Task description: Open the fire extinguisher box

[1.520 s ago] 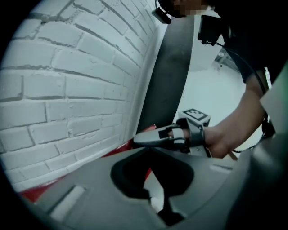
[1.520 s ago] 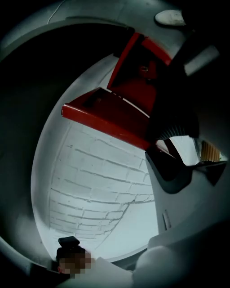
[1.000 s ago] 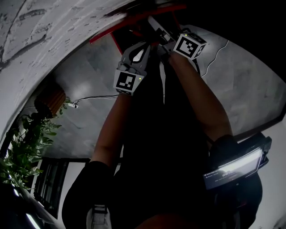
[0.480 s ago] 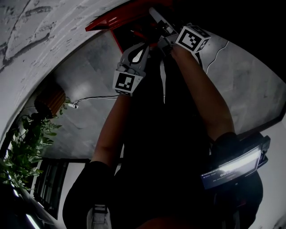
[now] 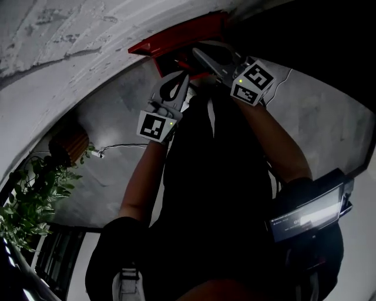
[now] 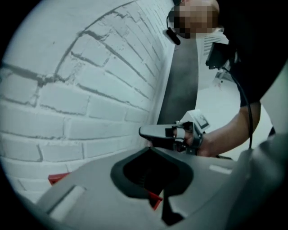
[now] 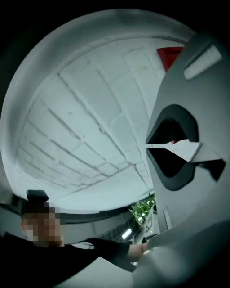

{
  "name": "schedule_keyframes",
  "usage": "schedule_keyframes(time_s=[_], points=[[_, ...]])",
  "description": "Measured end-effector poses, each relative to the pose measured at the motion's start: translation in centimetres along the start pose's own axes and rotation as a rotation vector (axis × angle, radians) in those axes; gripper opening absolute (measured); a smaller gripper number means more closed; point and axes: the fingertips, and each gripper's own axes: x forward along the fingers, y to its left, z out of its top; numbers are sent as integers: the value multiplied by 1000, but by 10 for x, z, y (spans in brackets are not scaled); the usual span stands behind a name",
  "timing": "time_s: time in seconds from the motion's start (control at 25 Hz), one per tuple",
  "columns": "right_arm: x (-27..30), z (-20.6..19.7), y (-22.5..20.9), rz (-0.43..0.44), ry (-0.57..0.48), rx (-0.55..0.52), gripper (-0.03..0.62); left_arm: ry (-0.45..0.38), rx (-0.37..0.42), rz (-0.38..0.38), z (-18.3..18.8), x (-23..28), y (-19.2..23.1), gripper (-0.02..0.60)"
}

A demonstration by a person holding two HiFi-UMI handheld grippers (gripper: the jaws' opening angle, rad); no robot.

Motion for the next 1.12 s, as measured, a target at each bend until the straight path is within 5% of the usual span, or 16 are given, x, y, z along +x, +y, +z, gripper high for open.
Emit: schedule_keyframes(time_s=[0.32, 0.64, 1.12], points=[[-32, 66, 117, 176, 72, -306, 11, -57, 42, -21, 89, -41, -49, 2], [-61, 107, 187, 278, 97, -389, 11, -105, 64, -7, 151, -77, -86, 2], [-64, 156, 232, 368, 76, -474, 11, -201, 106, 52, 213, -100, -106, 2]])
